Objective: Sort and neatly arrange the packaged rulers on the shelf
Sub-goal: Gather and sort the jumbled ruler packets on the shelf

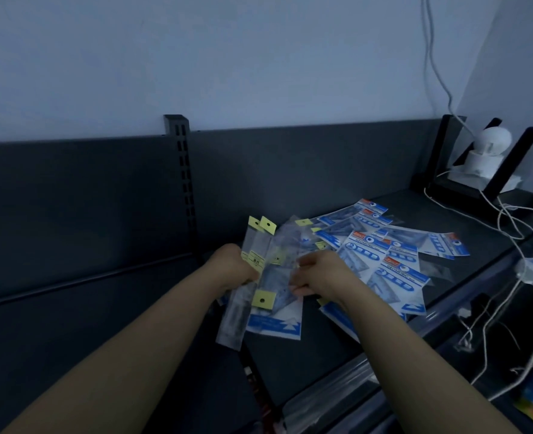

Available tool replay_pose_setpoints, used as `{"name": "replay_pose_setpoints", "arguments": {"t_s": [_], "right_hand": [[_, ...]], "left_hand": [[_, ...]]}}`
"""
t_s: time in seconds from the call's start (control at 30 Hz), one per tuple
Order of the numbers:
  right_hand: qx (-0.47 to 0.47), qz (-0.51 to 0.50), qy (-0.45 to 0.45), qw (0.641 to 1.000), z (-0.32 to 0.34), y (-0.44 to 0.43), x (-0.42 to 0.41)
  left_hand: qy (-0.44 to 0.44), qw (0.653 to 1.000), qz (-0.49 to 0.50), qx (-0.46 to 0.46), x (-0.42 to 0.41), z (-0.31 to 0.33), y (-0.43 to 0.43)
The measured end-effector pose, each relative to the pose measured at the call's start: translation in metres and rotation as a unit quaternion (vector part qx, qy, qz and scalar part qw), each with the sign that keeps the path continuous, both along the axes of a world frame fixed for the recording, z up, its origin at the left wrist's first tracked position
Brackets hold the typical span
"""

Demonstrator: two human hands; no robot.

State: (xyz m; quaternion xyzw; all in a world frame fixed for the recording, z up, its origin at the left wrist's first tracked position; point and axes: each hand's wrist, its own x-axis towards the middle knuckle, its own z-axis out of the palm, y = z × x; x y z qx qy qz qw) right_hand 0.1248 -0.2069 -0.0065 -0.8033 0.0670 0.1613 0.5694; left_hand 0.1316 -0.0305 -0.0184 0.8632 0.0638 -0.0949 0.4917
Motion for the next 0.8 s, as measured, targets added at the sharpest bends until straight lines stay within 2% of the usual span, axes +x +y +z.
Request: {"name": "replay_pose_setpoints", "arguments": {"t_s": [0.1,0.37,0.47,0.57,0.8], "right_hand": [[0.020,0.004,0.011,1.000,0.003,0.007,-0.003],[-0.023,-0.017,-0.038,0.999,0.003,0.005,-0.009],[0.022,-0.015,-0.055,0.998,0.004,0.010,-0.016],[0.075,0.004,-0.070,0.995,0.005,0.022,-0.023],[0.031,0.105,-0.136,0.985,0.012,0.071,-0.048]], "left_hand": [[0.008,1.000,-0.008,-0.026,-0.004,0.000,0.000],[-0.015,0.997,-0.003,-0.076,-0.022,0.003,0.002],[-0.045,0.994,0.012,-0.096,-0.033,0.009,0.005],[-0.070,0.992,0.037,-0.093,-0.049,0.014,0.012],[-0.108,0.981,0.132,-0.087,-0.100,0.018,0.054]]}}
